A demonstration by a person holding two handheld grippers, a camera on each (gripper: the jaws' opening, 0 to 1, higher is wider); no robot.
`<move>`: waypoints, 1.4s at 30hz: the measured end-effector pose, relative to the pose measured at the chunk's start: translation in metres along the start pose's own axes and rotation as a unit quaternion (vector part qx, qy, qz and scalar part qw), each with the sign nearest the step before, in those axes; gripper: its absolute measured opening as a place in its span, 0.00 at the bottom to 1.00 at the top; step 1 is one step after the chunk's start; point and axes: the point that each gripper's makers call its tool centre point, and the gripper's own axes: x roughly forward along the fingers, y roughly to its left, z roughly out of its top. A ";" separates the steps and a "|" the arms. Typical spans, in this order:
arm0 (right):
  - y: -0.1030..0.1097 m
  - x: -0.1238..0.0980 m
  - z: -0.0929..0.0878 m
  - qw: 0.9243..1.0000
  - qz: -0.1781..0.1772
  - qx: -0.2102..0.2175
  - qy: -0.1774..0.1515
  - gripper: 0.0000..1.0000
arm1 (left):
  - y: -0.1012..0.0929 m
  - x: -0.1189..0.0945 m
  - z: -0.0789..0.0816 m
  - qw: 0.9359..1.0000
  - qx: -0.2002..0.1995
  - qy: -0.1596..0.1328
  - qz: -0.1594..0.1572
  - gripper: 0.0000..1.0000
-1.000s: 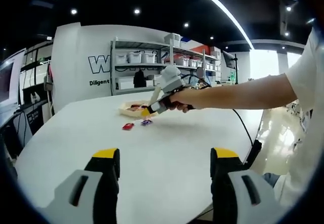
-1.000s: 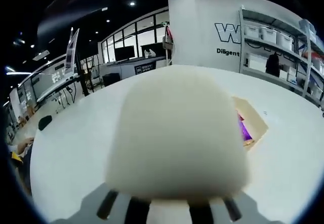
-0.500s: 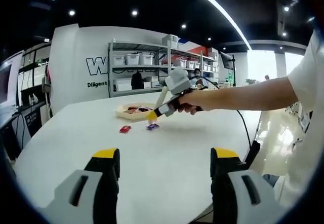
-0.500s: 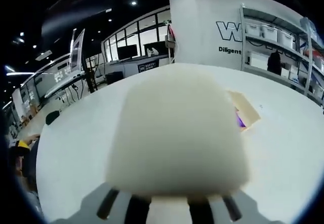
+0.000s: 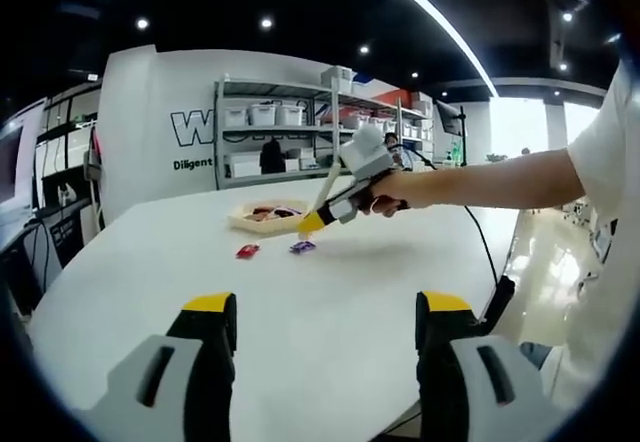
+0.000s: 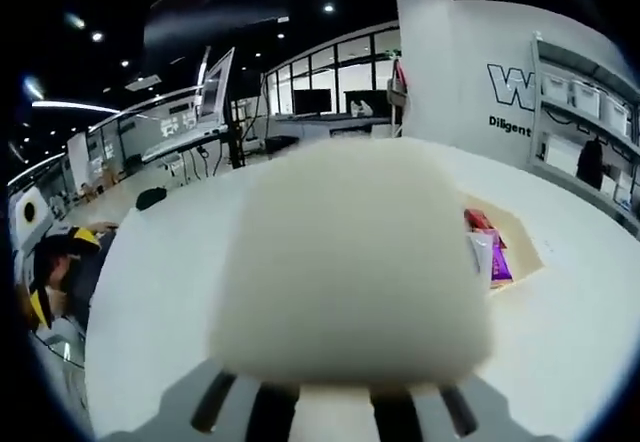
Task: Place the target food into the container with the food tongs after gripping and lifting it, then release it inside without dropping or visibly crushing the food.
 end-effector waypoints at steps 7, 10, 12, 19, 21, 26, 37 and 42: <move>0.003 0.003 -0.010 0.998 0.038 -0.043 0.015 0.20 | 0.001 0.002 0.001 1.000 0.002 0.006 0.004 0.72; 0.005 0.004 -0.009 0.998 0.056 -0.036 0.006 0.20 | -0.001 0.004 0.001 1.000 0.003 0.007 0.003 0.72; 0.006 0.005 -0.008 0.997 0.054 -0.048 0.005 0.20 | -0.001 0.004 0.001 1.000 0.003 0.009 0.003 0.72; 0.011 0.011 -0.012 0.992 0.091 -0.087 0.018 0.21 | -0.001 0.005 0.001 1.000 0.006 0.013 0.007 0.71; 0.011 0.011 -0.011 0.991 0.094 -0.098 0.011 0.21 | -0.001 0.005 0.001 1.000 0.007 0.014 0.007 0.71; 0.011 0.013 -0.011 0.987 0.108 -0.115 0.003 0.22 | -0.001 0.006 0.000 1.000 0.009 0.017 0.007 0.71; -0.001 0.006 -0.018 0.998 0.044 -0.003 0.037 0.21 | -0.004 0.008 0.002 1.000 0.006 0.016 0.003 0.71; 0.002 -0.004 -0.021 0.997 0.019 0.060 0.038 0.21 | -0.012 0.011 0.002 1.000 0.007 0.013 -0.008 0.71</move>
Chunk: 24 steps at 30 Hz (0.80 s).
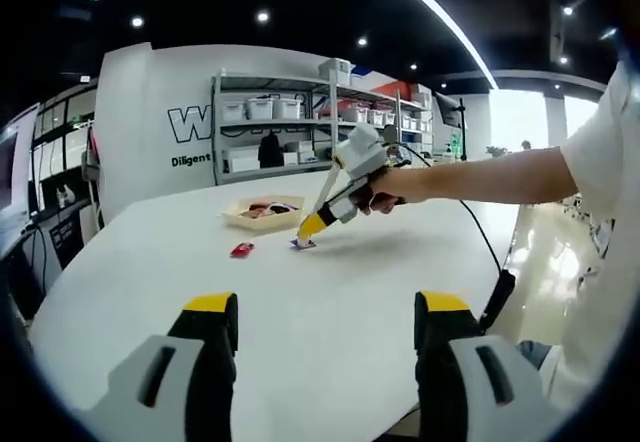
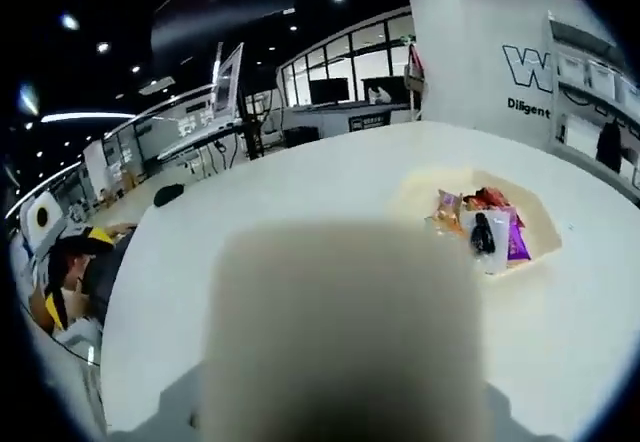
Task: Place the target food into the container with the food tongs after gripping and lifting it, then release it inside without dropping or visibly crushing the food.
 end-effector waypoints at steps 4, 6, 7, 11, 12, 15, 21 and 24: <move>0.006 -0.007 0.006 1.000 -0.007 -0.003 -0.016 0.21 | -0.003 0.000 0.000 1.000 0.002 -0.002 -0.005 0.71; 0.007 -0.010 0.010 1.000 -0.006 -0.008 -0.020 0.22 | -0.003 -0.002 0.001 1.000 -0.001 -0.005 -0.006 0.70; 0.009 -0.011 0.014 0.999 -0.002 -0.028 -0.025 0.21 | -0.003 -0.003 0.002 1.000 -0.001 -0.007 -0.006 0.70; 0.002 -0.007 0.011 0.998 -0.011 -0.052 -0.015 0.22 | -0.002 -0.007 0.004 1.000 0.001 -0.011 -0.003 0.70; 0.001 -0.005 0.011 0.998 -0.009 -0.053 -0.016 0.22 | -0.001 -0.008 0.004 1.000 -0.001 -0.012 -0.002 0.70; -0.004 0.004 0.004 0.996 -0.013 -0.084 -0.007 0.22 | 0.002 -0.011 0.004 1.000 -0.001 -0.012 0.003 0.70; -0.002 0.008 0.002 0.997 0.005 -0.073 -0.015 0.23 | 0.008 -0.015 0.003 1.000 -0.002 -0.011 0.011 0.70; -0.004 0.008 0.005 0.996 0.002 -0.089 -0.021 0.23 | 0.008 -0.014 0.003 1.000 0.000 -0.009 0.012 0.70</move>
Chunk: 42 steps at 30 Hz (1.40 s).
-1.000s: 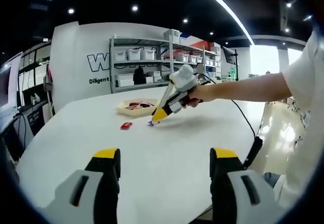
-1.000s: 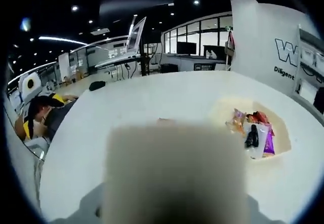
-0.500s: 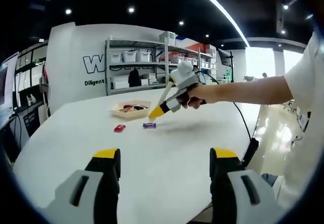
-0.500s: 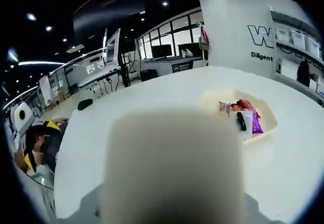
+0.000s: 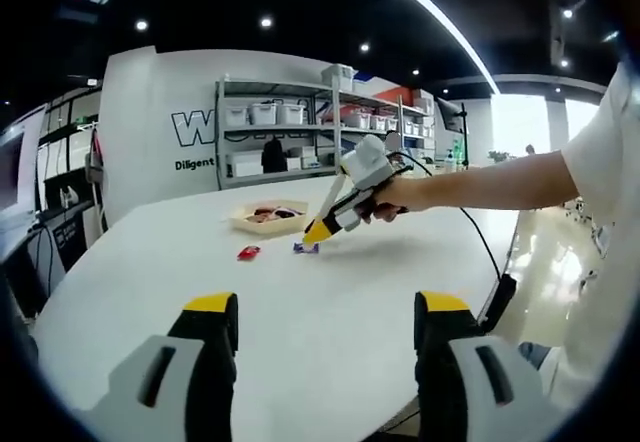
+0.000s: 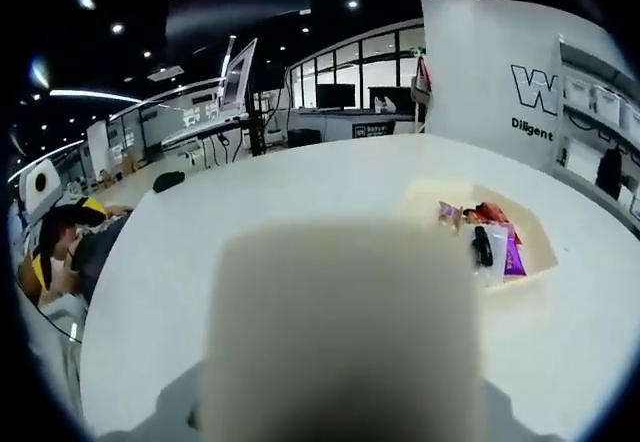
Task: Place the target food into the container with the food tongs after gripping and lifting it, then release it inside without dropping or visibly crushing the food.
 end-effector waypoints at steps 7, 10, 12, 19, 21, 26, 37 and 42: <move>0.002 0.004 -0.003 1.000 0.006 -0.018 -0.002 0.23 | -0.003 0.002 0.000 1.000 0.001 0.001 -0.003 0.70; 0.002 0.003 -0.006 1.000 0.003 -0.009 0.008 0.21 | -0.003 0.002 -0.002 1.000 -0.001 0.002 -0.002 0.70; 0.005 0.003 -0.007 0.999 0.004 -0.033 0.007 0.19 | -0.002 0.002 -0.002 1.000 -0.001 0.003 -0.001 0.70; 0.006 0.004 -0.007 0.999 -0.013 -0.050 0.010 0.12 | -0.006 0.004 -0.001 1.000 -0.001 0.001 -0.006 0.70; 0.005 0.003 -0.006 0.999 -0.014 -0.029 0.006 0.12 | -0.006 0.003 -0.002 1.000 -0.002 0.001 -0.007 0.70; 0.001 -0.007 0.012 0.999 -0.016 0.009 -0.029 0.13 | -0.003 0.001 -0.002 1.000 -0.003 -0.001 -0.006 0.70; -0.043 -0.038 0.065 0.991 -0.077 0.071 -0.079 0.13 | -0.004 0.003 0.002 1.000 -0.007 -0.012 -0.014 0.69; -0.059 -0.037 0.079 0.989 -0.092 0.076 -0.083 0.14 | -0.003 0.004 0.003 1.000 -0.014 -0.018 -0.016 0.69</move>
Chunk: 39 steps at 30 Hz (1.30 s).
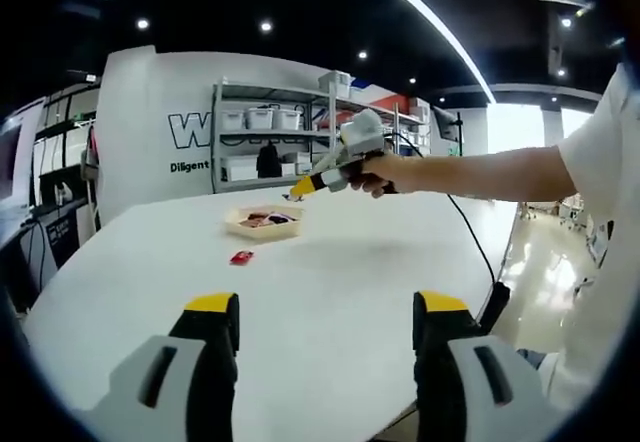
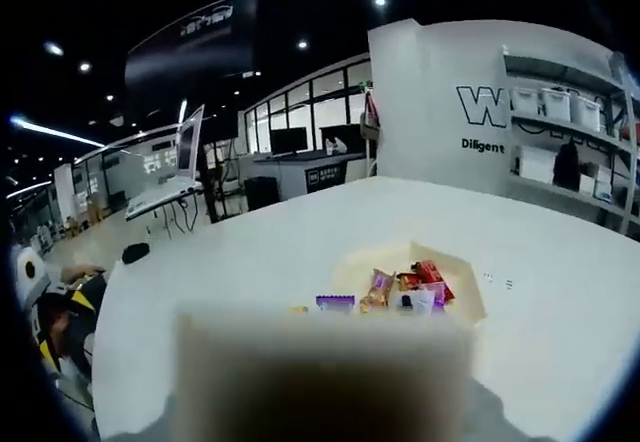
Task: Place the target food into the container with the food tongs after gripping and lifting it, then release it inside without dropping or visibly crushing the food.
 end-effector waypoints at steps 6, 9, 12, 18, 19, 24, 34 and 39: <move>-0.026 0.023 0.005 0.999 -0.032 0.035 0.007 0.14 | 0.002 0.002 -0.004 1.000 -0.004 0.005 -0.001 0.69; -0.026 0.033 -0.002 0.998 -0.044 0.053 0.010 0.14 | 0.004 0.002 -0.005 1.000 -0.004 0.007 -0.001 0.69; -0.029 0.046 -0.014 0.996 -0.067 0.046 0.033 0.14 | 0.007 0.002 -0.004 1.000 -0.016 0.000 0.003 0.69; -0.035 0.072 -0.027 0.994 -0.093 0.038 0.052 0.14 | 0.008 0.004 -0.012 1.000 -0.016 0.013 0.001 0.69; -0.034 0.075 -0.029 0.994 -0.089 0.036 0.052 0.14 | 0.008 0.004 -0.013 1.000 -0.019 0.014 0.001 0.69; -0.037 0.086 -0.036 0.993 -0.096 0.018 0.061 0.15 | 0.014 0.004 -0.019 0.999 -0.025 0.019 0.006 0.69; -0.037 0.077 -0.014 0.995 -0.087 0.037 0.022 0.16 | 0.015 0.004 -0.020 0.999 -0.026 0.023 0.008 0.69; -0.034 0.068 -0.009 0.996 -0.079 0.032 0.021 0.16 | 0.009 0.006 -0.017 1.000 -0.026 0.018 0.003 0.69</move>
